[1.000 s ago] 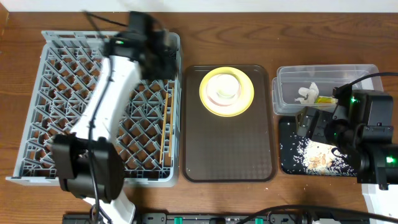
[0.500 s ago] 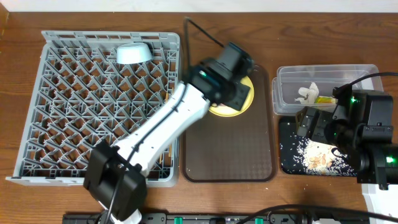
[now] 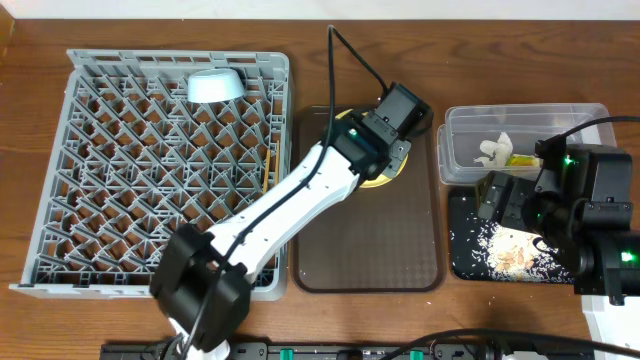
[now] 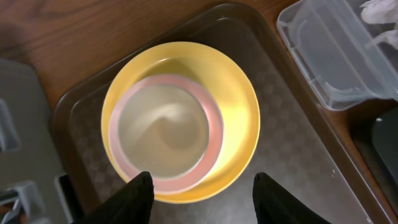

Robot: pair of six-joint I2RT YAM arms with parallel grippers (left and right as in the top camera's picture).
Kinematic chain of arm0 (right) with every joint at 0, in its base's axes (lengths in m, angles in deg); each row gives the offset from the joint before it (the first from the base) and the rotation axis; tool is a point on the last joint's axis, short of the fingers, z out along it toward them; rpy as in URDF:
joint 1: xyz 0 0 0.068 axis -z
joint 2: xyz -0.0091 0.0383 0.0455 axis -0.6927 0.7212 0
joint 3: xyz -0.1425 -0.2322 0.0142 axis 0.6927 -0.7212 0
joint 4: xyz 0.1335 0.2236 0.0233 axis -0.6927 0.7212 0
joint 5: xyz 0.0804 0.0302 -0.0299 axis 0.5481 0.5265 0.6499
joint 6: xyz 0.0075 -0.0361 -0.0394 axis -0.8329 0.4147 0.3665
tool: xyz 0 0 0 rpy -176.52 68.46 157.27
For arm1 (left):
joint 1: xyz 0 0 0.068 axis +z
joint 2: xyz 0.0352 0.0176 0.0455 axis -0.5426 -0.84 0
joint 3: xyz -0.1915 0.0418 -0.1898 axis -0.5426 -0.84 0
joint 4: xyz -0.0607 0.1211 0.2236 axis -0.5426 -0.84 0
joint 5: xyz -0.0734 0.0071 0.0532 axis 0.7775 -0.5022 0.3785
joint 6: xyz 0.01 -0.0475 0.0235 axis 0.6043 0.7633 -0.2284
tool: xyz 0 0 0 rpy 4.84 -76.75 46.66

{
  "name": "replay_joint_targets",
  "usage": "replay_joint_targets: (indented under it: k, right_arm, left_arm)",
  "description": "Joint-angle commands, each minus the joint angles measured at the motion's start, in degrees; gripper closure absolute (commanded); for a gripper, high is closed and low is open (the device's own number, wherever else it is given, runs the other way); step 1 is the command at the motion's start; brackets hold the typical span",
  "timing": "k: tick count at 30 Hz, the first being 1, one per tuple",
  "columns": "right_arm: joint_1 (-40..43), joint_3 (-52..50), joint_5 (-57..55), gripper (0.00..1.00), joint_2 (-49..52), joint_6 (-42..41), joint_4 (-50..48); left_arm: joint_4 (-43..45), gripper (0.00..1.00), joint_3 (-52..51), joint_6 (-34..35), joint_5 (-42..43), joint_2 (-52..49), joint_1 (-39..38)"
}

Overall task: Sort waste into correct bins and load items into the dishwasher
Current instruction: 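Lower the left gripper onto the white cup atop the stack and close, then lift the white cup with the left gripper and carry it over the rack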

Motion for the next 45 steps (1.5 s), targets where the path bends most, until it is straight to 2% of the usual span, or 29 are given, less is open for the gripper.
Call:
replay_joint_targets:
  k: [1,5,11,15,18,20,24,26,29,33,39,45]
  right_arm:
    - [-0.07,0.09,-0.52,0.01,-0.04,-0.52,0.09]
    - [-0.07,0.09,-0.52,0.01,-0.04,-0.52,0.09]
    - [-0.07,0.09,-0.5,0.01,-0.04,-0.52,0.09]
    - [-0.07,0.09,-0.52,0.01,-0.04,-0.52,0.09]
    - [-0.07,0.09,-0.52,0.01,-0.04,-0.52,0.09]
    - [-0.07,0.09,-0.52,0.01,-0.04,-0.52,0.09]
    - [-0.07,0.09,-0.52,0.01,-0.04,-0.52,0.09]
    - [-0.07,0.09,-0.52,0.01,-0.04,-0.52,0.09]
    - [-0.07,0.09,-0.5,0.01,-0.04,-0.52,0.09]
    - [-0.07,0.09,-0.52,0.01,-0.04,-0.52,0.09]
    - [-0.07,0.09,-0.52,0.01,-0.04,-0.52,0.09]
    - [-0.07,0.09,-0.52,0.01,-0.04,-0.52,0.09]
  left_arm:
    - [1.11,0.5,0.0,-0.17,-1.29,-2.93,0.13]
    - [1.53,0.52,0.0,-0.22,2.08,-5.16,0.15]
    - [2.23,0.58,-0.04,-0.46,2.05,-8.41,0.26]
    - [3.52,0.6,-0.07,-3.26,1.79,-10.21,0.26]
    - [4.11,0.61,-0.07,-3.41,-0.85,-10.95,0.26]
    - [4.09,0.66,-0.07,-3.43,-2.67,-10.99,0.26]
    - [4.07,0.81,-0.07,-3.43,-3.1,-10.99,0.26]
    - [3.72,0.81,-0.07,-3.39,-3.08,-10.99,0.24]
    - [3.21,0.91,-0.07,-3.43,-3.1,-10.99,0.24]
    - [3.26,0.92,-0.07,-3.37,-3.08,-10.64,0.52]
    - [3.15,0.92,-0.04,-2.89,-3.08,-5.62,0.59]
    - [3.15,0.92,-0.04,-2.27,0.85,6.88,1.05]
